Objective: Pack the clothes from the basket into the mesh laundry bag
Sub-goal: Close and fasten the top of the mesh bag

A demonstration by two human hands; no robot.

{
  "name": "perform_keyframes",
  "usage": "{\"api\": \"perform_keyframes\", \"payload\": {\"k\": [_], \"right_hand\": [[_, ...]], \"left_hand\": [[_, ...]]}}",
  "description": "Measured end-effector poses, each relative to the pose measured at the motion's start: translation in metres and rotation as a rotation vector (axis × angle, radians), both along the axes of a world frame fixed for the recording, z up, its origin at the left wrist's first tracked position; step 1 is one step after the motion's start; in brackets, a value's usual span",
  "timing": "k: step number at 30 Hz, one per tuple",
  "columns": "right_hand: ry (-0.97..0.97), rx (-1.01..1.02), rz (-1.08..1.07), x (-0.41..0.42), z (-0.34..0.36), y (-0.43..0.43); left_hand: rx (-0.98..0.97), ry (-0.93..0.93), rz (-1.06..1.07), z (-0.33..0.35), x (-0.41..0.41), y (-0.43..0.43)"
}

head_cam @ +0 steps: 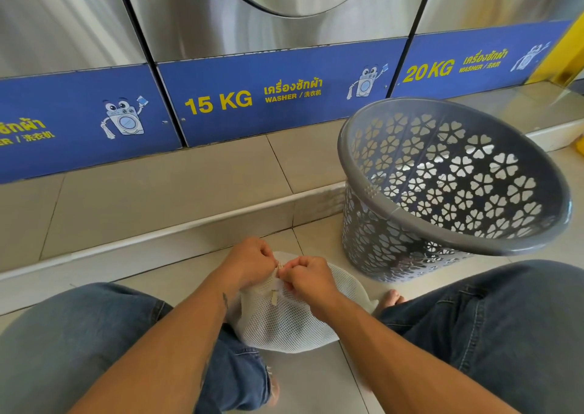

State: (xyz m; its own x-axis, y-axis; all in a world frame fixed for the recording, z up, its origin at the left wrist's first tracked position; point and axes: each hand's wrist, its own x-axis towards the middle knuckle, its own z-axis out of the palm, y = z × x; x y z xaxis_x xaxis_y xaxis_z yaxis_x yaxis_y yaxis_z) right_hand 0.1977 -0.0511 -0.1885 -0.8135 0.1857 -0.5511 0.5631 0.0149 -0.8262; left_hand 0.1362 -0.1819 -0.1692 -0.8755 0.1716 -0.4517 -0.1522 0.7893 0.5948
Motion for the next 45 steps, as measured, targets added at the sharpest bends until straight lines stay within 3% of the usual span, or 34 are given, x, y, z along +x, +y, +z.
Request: {"api": "perform_keyframes", "payload": {"k": [4, 8, 12, 18, 21, 26, 33, 40, 45], "right_hand": [[-0.035, -0.027, 0.049, 0.001, 0.000, -0.004], [-0.069, -0.125, 0.036, 0.003, -0.001, -0.005], [-0.099, -0.190, 0.031, 0.004, -0.004, -0.006], [-0.014, -0.080, 0.036, 0.007, -0.007, -0.005], [0.071, 0.092, 0.114, 0.007, -0.011, -0.005], [0.095, 0.118, 0.125, 0.004, -0.012, -0.004], [-0.026, -0.011, 0.070, -0.001, -0.008, -0.002], [-0.069, -0.084, 0.055, 0.001, -0.008, -0.004], [0.002, -0.096, 0.055, 0.003, -0.010, 0.002]], "left_hand": [[-0.164, -0.108, -0.095, 0.005, 0.001, -0.007], [-0.035, -0.269, -0.117, 0.011, 0.007, -0.014], [-0.022, -0.258, -0.050, 0.009, 0.016, -0.014], [0.021, -0.299, -0.047, 0.008, 0.019, -0.013], [0.029, -0.294, -0.058, 0.010, 0.021, -0.013], [0.046, -0.262, -0.043, 0.010, 0.026, -0.008], [0.116, -0.157, 0.165, 0.008, 0.029, -0.001], [0.113, -0.108, 0.113, 0.011, 0.035, 0.001], [0.150, -0.133, 0.103, 0.010, 0.037, -0.002]]}}
